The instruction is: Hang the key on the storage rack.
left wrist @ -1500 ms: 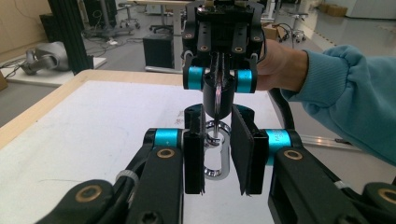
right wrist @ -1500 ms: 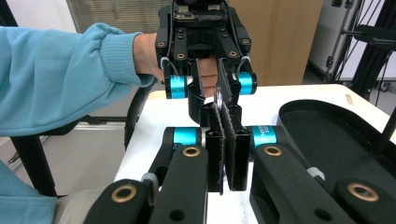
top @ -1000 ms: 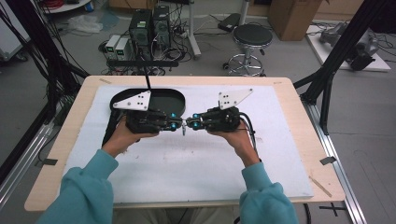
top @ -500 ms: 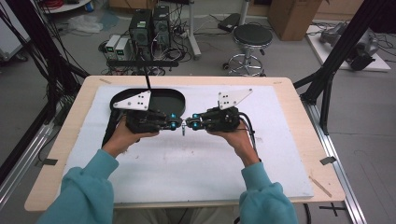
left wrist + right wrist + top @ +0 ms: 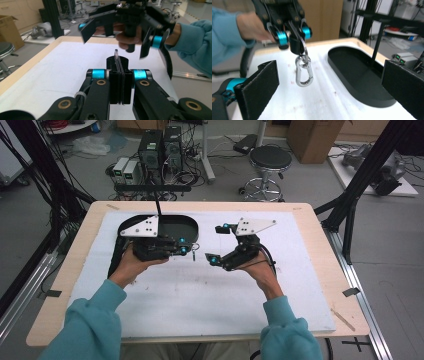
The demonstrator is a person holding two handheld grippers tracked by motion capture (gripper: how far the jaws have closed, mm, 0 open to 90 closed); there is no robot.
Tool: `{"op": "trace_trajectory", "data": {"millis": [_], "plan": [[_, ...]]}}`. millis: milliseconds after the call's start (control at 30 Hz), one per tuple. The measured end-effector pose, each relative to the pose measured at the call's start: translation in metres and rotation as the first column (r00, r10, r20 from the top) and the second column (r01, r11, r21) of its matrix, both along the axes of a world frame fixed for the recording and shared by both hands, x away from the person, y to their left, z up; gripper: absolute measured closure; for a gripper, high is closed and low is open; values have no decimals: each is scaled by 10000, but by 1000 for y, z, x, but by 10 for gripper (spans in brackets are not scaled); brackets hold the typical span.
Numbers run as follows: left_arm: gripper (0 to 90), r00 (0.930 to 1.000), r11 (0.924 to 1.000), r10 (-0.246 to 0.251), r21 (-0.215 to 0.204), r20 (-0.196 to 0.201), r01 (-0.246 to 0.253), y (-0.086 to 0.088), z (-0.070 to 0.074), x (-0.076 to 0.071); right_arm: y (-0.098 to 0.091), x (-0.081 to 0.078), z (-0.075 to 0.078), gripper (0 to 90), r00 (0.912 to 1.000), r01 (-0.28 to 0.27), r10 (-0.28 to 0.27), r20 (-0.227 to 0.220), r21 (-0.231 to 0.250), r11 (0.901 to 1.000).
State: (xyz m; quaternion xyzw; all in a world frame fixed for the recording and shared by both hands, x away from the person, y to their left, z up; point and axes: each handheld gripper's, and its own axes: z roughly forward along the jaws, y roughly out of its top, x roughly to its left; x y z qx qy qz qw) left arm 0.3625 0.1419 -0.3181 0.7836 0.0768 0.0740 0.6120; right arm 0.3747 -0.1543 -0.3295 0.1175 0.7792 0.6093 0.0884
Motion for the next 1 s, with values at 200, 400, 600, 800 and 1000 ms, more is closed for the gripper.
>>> {"op": "trace_trajectory", "data": {"millis": [200, 400, 600, 800, 1000], "plan": [[885, 9993, 9994, 356, -7, -135, -356, 11, 1, 6, -23, -6, 0, 6, 9968, 633, -654, 452, 471, 9969], [885, 9965, 9963, 794, 337, -274, -785, 26, 8, 16, -54, -16, -6, 6, 9845, 1602, -1633, 632, 518, 9857], [885, 9935, 9905, 1117, 828, -193, -1098, 36, 19, 29, -83, -23, -22, 6, 9680, 2420, -2462, 495, 781, 9671], [886, 9889, 9815, 1480, 1244, -105, -1456, 43, 33, 44, -96, -31, -35, 6, 9532, 2944, -2981, 496, 710, 9530], [885, 9829, 9696, 1840, 1652, -45, -1807, 51, 43, 60, -111, -41, -49, 6, 9321, 3546, -3584, 523, 699, 9324]]}}
